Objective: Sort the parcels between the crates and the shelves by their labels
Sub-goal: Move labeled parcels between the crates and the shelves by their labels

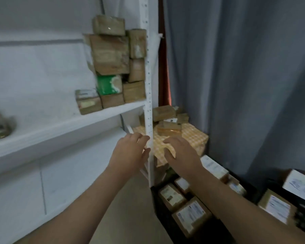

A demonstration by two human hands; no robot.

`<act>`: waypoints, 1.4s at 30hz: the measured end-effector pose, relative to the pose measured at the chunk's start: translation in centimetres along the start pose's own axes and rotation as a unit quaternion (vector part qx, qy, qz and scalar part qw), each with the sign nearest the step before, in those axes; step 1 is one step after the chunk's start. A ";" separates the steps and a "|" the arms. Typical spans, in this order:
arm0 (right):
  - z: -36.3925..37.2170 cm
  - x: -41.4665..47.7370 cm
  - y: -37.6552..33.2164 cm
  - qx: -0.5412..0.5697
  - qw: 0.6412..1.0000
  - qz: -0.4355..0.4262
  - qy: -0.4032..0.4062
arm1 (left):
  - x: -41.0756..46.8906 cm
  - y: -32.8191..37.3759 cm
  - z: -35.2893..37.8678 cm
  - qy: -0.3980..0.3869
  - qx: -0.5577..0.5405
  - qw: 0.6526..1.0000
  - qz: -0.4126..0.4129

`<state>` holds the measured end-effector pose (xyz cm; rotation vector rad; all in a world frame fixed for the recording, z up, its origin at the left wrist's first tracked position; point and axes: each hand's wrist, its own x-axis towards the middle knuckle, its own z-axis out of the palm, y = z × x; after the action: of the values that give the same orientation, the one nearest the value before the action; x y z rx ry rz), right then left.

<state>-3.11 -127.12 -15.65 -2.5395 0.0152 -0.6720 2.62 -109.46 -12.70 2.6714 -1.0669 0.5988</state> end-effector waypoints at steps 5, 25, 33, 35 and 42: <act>6.1 7.2 -7.6 0.033 0.998 -0.057 0.008 | -0.1 -11.8 -4.4 0.028 0.048 0.997 -0.053; 22.7 29.9 -11.4 0.188 0.980 0.025 -0.056 | 10.0 -34.2 2.7 0.041 -0.216 0.917 -0.334; 26.6 32.8 -11.3 0.378 0.920 0.102 0.013 | 14.7 -36.0 6.3 0.117 -0.415 0.794 -0.428; 27.1 32.8 -11.6 0.403 0.908 0.105 0.034 | 14.6 -36.1 6.7 0.149 -0.422 0.771 -0.453; 28.3 32.2 -14.0 0.495 0.864 0.085 0.036 | 11.2 -36.8 6.5 0.271 -0.459 0.749 -0.395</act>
<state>36.76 -105.91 -15.32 -1.4949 -0.0657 -0.5083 37.46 -92.04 -14.92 1.6189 0.0472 0.4311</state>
